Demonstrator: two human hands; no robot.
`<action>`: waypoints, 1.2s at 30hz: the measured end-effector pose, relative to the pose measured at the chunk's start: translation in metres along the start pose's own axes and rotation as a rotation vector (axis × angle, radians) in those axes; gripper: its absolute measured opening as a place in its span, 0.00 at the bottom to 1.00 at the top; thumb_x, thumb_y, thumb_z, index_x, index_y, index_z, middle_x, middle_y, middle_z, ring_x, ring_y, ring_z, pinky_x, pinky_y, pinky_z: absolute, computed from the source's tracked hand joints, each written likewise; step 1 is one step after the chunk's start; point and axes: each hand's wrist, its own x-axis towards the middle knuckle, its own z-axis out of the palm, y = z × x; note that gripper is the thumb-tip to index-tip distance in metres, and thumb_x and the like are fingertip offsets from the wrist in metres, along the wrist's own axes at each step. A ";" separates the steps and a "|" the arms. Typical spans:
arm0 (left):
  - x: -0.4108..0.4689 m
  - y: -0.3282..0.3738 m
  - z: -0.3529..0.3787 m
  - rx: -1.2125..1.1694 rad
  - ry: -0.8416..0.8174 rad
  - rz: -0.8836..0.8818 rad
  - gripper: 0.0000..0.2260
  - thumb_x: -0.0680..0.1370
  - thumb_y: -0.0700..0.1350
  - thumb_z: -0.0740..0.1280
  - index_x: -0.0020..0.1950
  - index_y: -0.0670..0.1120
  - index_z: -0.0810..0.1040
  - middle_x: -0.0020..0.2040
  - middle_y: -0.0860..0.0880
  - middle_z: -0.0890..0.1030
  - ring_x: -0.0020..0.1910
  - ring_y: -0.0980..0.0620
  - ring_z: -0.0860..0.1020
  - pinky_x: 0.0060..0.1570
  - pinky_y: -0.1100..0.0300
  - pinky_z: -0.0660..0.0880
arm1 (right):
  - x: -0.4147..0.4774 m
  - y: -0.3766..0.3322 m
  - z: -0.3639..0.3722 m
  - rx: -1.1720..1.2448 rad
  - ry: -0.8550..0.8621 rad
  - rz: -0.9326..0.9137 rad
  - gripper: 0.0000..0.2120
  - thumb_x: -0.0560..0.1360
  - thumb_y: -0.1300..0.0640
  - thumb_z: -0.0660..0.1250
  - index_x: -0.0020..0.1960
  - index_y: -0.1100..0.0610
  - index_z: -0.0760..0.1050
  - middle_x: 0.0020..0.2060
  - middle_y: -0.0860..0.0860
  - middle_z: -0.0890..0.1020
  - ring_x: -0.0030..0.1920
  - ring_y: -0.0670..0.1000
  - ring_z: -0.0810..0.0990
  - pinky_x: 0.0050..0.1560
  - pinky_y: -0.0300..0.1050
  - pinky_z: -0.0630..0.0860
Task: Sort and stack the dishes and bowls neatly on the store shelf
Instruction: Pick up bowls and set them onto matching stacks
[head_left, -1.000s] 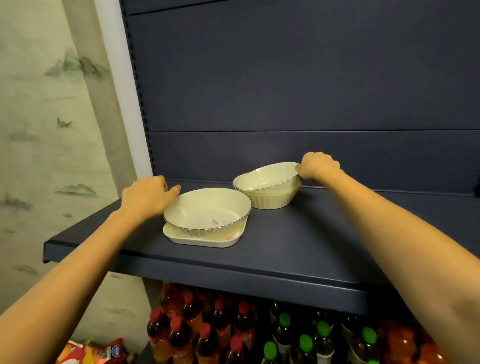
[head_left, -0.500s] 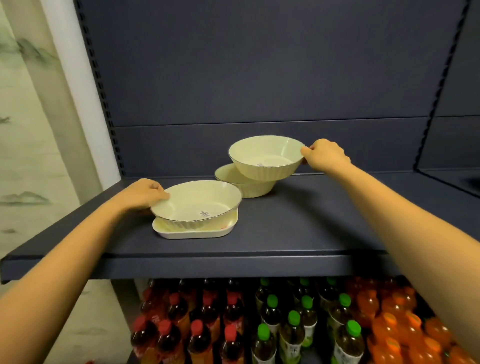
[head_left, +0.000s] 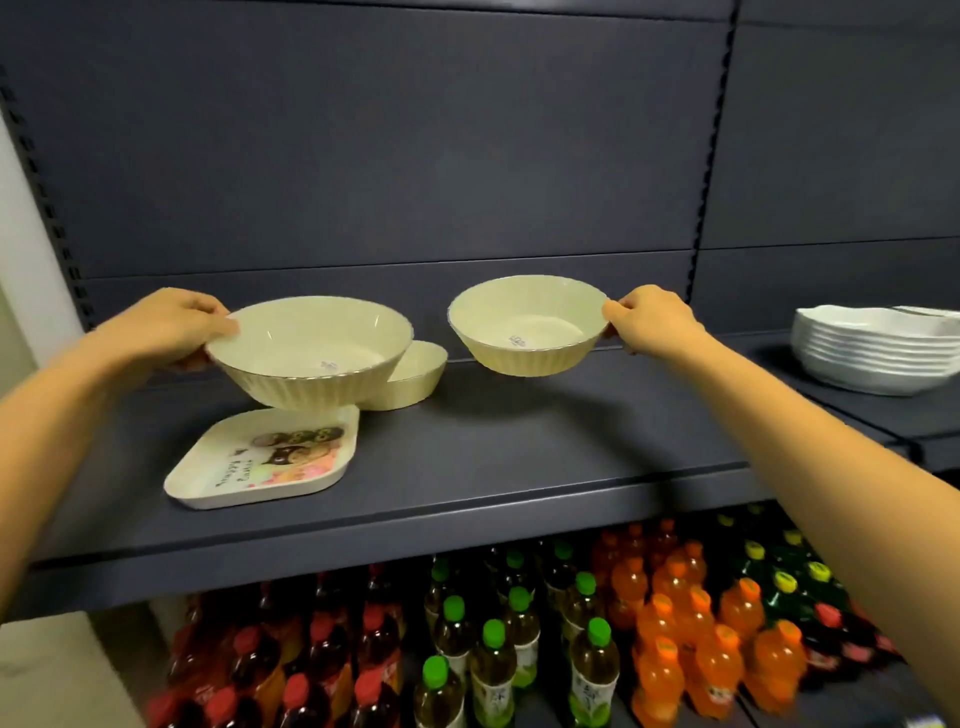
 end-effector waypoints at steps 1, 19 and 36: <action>-0.001 0.011 0.007 -0.030 -0.004 0.017 0.07 0.79 0.38 0.60 0.44 0.37 0.75 0.29 0.44 0.68 0.26 0.48 0.63 0.18 0.68 0.62 | -0.002 0.012 -0.010 0.001 0.008 0.005 0.17 0.77 0.53 0.55 0.36 0.59 0.76 0.30 0.55 0.76 0.34 0.54 0.70 0.35 0.42 0.65; -0.082 0.214 0.215 -0.242 -0.177 0.146 0.06 0.76 0.36 0.59 0.42 0.37 0.75 0.31 0.42 0.71 0.27 0.48 0.64 0.30 0.62 0.61 | -0.064 0.249 -0.190 -0.102 0.094 0.164 0.18 0.75 0.56 0.57 0.26 0.54 0.68 0.26 0.54 0.74 0.38 0.57 0.73 0.40 0.47 0.67; -0.089 0.393 0.376 -0.264 -0.220 0.279 0.11 0.70 0.32 0.58 0.27 0.39 0.67 0.11 0.50 0.65 0.15 0.52 0.65 0.20 0.69 0.64 | -0.041 0.424 -0.301 -0.156 0.271 0.381 0.17 0.76 0.54 0.58 0.37 0.63 0.79 0.34 0.60 0.78 0.39 0.59 0.73 0.42 0.47 0.69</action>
